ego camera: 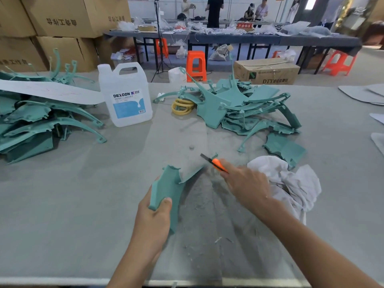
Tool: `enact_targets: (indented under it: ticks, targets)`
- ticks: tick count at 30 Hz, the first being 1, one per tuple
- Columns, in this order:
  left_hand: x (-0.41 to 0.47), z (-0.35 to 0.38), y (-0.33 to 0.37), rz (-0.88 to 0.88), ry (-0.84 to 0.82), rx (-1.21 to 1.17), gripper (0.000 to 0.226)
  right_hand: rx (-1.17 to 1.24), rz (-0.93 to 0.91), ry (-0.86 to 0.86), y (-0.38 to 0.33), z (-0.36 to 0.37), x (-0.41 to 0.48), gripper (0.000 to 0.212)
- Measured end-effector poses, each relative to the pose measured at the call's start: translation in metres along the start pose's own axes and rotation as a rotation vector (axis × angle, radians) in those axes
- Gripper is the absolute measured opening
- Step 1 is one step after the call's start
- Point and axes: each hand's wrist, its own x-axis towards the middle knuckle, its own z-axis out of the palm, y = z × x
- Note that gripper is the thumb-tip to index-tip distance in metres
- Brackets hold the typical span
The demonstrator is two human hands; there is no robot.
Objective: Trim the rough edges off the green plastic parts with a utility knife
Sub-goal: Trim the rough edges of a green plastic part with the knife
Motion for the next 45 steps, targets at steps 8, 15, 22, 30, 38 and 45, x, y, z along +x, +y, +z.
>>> enact_targets:
  ticks: [8, 15, 22, 30, 38, 45]
  targets:
    - [0.008, -0.010, 0.019, -0.262, 0.154, -0.473, 0.023, 0.404, -0.147, -0.174, -0.025, 0.013, -0.036, 0.050]
    - [0.010, -0.033, 0.017, -0.467, 0.137, -0.659, 0.036, 0.018, 0.087, -0.023, 0.033, 0.006, 0.017, 0.040]
    - [0.013, -0.034, 0.013, -0.543, 0.109, -0.704, 0.042, 0.299, -0.276, -0.172, -0.010, -0.004, -0.026, 0.047]
    - [0.011, -0.031, 0.011, -0.561, 0.096, -0.735, 0.040, 0.184, -0.362, -0.278, -0.014, -0.013, 0.004, 0.039]
    - [0.007, -0.033, 0.011, -0.545, 0.106, -0.767, 0.031, 0.200, -0.379, -0.271, -0.005, -0.003, 0.015, 0.037]
    - [-0.005, -0.036, 0.014, -0.514, 0.076, -0.746, 0.030, -0.035, -0.246, 0.056, 0.013, -0.009, 0.034, 0.038]
